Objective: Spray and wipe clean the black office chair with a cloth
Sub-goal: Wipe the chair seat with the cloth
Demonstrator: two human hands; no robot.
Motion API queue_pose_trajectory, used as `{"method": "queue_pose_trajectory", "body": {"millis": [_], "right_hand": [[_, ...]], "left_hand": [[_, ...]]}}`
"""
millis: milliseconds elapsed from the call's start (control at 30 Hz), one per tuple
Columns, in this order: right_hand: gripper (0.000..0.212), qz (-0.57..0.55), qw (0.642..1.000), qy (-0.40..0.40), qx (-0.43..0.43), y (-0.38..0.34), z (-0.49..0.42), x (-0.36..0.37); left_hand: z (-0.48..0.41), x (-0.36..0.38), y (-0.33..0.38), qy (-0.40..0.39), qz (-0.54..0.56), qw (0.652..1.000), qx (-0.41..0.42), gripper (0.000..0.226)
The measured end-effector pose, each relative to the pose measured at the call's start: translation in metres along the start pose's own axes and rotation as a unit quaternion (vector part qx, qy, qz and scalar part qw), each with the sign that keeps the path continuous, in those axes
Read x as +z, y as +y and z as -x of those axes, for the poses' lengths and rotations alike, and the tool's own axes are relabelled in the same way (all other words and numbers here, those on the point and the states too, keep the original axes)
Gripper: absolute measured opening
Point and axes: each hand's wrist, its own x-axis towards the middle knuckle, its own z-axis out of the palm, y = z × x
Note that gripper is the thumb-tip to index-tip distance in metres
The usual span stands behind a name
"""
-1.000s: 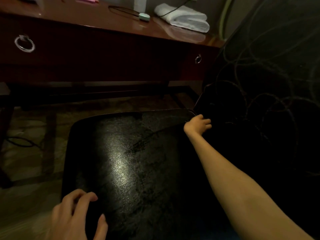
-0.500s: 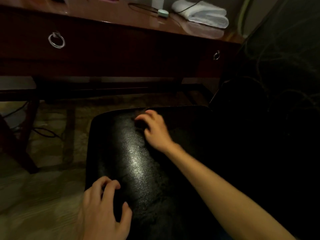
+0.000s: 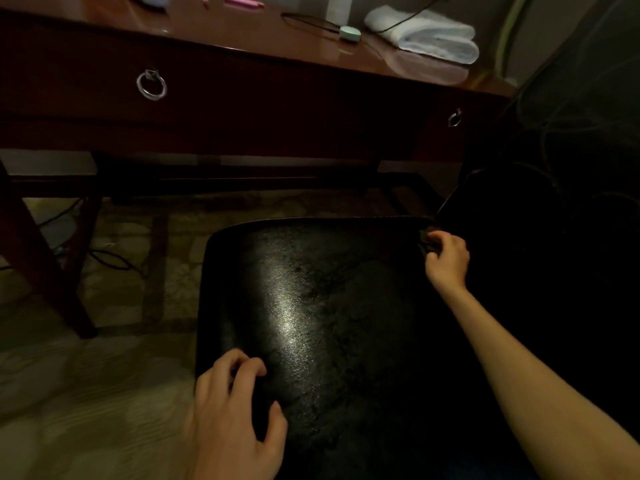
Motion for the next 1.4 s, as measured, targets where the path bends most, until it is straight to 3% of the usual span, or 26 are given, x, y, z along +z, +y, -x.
{"method": "queue_pose_trajectory", "body": {"millis": [100, 200, 367, 433, 533, 633, 800, 867, 967, 1100, 1267, 1400], "right_hand": [[0.044, -0.025, 0.984, -0.065, -0.161, -0.054, 0.046, 0.026], [0.05, -0.094, 0.933, -0.168, -0.305, -0.109, 0.129, 0.044], [0.046, -0.167, 0.842, -0.312, -0.407, -0.142, 0.181, 0.022], [0.044, -0.185, 0.851, -0.274, -0.407, -0.141, 0.153, 0.014], [0.046, -0.172, 0.911, -0.188, -0.323, -0.138, 0.09, 0.02], [0.051, -0.145, 0.936, -0.223, -0.229, -0.141, 0.045, 0.04], [0.023, -0.048, 0.929, -0.229, -0.287, -0.157, 0.056, 0.064], [0.017, -0.059, 0.903, -0.237, -0.352, -0.145, 0.081, 0.048], [0.015, -0.076, 0.849, -0.262, -0.453, -0.086, 0.153, -0.005], [0.012, -0.092, 0.817, -0.325, -0.468, 0.018, 0.26, -0.094], [0.032, -0.147, 0.825, -0.355, -0.414, 0.03, 0.264, -0.133], [0.03, -0.198, 0.865, -0.246, -0.391, -0.037, 0.186, -0.091]], "left_hand": [[0.0, 0.0, -0.001, -0.007, -0.013, 1.0, -0.004, 0.038], [0.002, -0.002, 0.0, -0.017, -0.012, 1.0, -0.012, 0.038], [0.002, -0.007, 0.0, -0.045, -0.021, 0.999, -0.018, 0.039], [0.001, -0.011, 0.001, -0.03, 0.002, 0.999, -0.012, 0.036], [0.0, -0.019, -0.002, -0.013, -0.003, 0.999, -0.03, 0.03], [0.0, -0.028, -0.01, -0.019, -0.052, 0.996, -0.065, 0.021], [0.0, -0.032, -0.02, -0.036, -0.053, 0.994, -0.086, 0.024], [0.001, -0.03, -0.02, -0.049, -0.042, 0.994, -0.086, 0.027], [0.001, -0.029, -0.017, -0.066, -0.021, 0.992, -0.103, 0.027], [0.001, -0.029, -0.014, -0.064, -0.019, 0.99, -0.121, 0.027], [0.006, -0.03, -0.009, -0.065, -0.019, 0.99, -0.12, 0.029], [0.006, -0.03, -0.01, -0.062, -0.029, 0.991, -0.113, 0.03]]}}
